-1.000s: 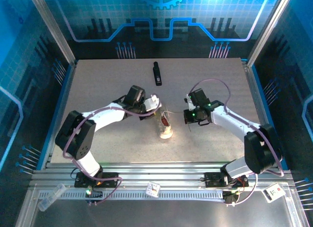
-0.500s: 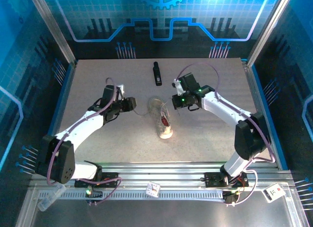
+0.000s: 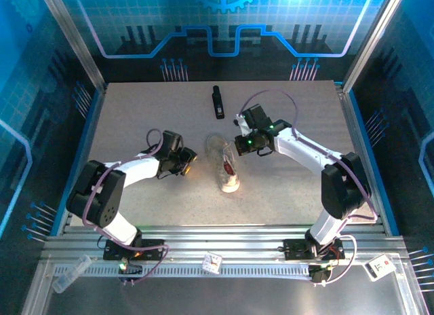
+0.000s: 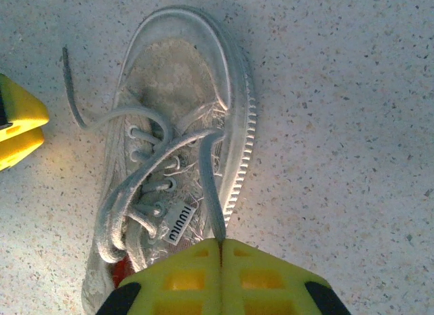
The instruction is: Tie the shoes
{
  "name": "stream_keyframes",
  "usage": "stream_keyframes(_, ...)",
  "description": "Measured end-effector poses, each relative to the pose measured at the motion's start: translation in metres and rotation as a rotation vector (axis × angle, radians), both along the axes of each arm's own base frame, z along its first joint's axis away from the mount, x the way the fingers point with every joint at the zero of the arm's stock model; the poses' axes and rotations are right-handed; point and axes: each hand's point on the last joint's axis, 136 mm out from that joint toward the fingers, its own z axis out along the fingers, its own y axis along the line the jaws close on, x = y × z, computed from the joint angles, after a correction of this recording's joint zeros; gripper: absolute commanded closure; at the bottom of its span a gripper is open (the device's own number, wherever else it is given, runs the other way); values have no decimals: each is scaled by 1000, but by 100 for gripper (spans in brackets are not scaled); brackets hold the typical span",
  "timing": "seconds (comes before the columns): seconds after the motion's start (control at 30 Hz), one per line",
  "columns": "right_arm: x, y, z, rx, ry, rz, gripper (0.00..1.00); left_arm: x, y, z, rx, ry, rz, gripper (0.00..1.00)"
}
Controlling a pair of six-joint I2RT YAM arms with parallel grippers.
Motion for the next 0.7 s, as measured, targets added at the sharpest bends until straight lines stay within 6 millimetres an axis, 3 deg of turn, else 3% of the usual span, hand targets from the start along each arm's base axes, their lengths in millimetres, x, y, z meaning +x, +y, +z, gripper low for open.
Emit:
stream_keyframes(0.37,0,1,0,-4,-7,22,100,12,-26,-10,-81,75,125,53)
stream_keyframes(0.5,-1,2,1,1,-6,35,100,27,-34,-9,-88,54,136,71)
stream_keyframes(0.63,-2,1,3,11,-12,36,100,38,-31,0,-69,10,133,94)
stream_keyframes(0.7,-4,-3,7,19,-22,31,100,44,-28,5,-58,-16,119,98)
